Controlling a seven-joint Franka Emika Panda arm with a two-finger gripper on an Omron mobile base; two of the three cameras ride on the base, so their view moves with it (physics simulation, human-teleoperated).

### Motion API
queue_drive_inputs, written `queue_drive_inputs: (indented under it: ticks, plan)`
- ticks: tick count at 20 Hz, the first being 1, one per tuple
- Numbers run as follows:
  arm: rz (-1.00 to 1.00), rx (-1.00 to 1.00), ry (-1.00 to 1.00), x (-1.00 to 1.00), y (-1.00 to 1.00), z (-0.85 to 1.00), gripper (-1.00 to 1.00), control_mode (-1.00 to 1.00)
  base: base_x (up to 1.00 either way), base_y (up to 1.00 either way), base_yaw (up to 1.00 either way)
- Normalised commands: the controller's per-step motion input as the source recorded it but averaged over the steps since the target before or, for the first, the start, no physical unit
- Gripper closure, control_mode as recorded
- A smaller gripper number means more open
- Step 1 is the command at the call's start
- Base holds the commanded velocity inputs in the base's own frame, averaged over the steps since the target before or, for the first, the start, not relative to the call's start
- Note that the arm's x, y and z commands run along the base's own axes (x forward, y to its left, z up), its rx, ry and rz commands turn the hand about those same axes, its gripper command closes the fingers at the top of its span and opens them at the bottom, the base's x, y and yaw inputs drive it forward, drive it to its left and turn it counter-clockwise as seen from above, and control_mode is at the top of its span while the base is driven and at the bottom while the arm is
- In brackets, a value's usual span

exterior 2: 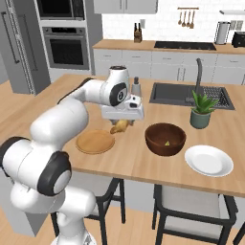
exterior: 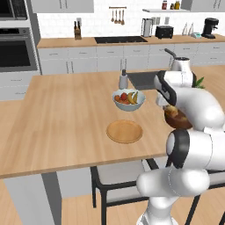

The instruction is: Pick the chicken drumstick and lemon wedge from their plates and place them in the bowl. Then put the bowl in the fridge.

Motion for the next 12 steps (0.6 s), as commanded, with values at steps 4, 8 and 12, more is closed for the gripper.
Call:
queue_drive_inputs:
  ticks: [4, 8, 12]
  plan:
    - [-0.21, 0.0, 0.05, 0.29, -0.73, -0.04, 1.0, -1.0, 0.0, 0.0, 0.0]
    - [-0.14, 0.0, 0.05, 0.5, -0.63, -0.09, 1.0, -1.0, 0.0, 0.0, 0.0]
    - [-0.01, 0.03, 0.02, 0.55, -0.43, -0.27, 1.0, -1.0, 0.0, 0.0, 0.0]
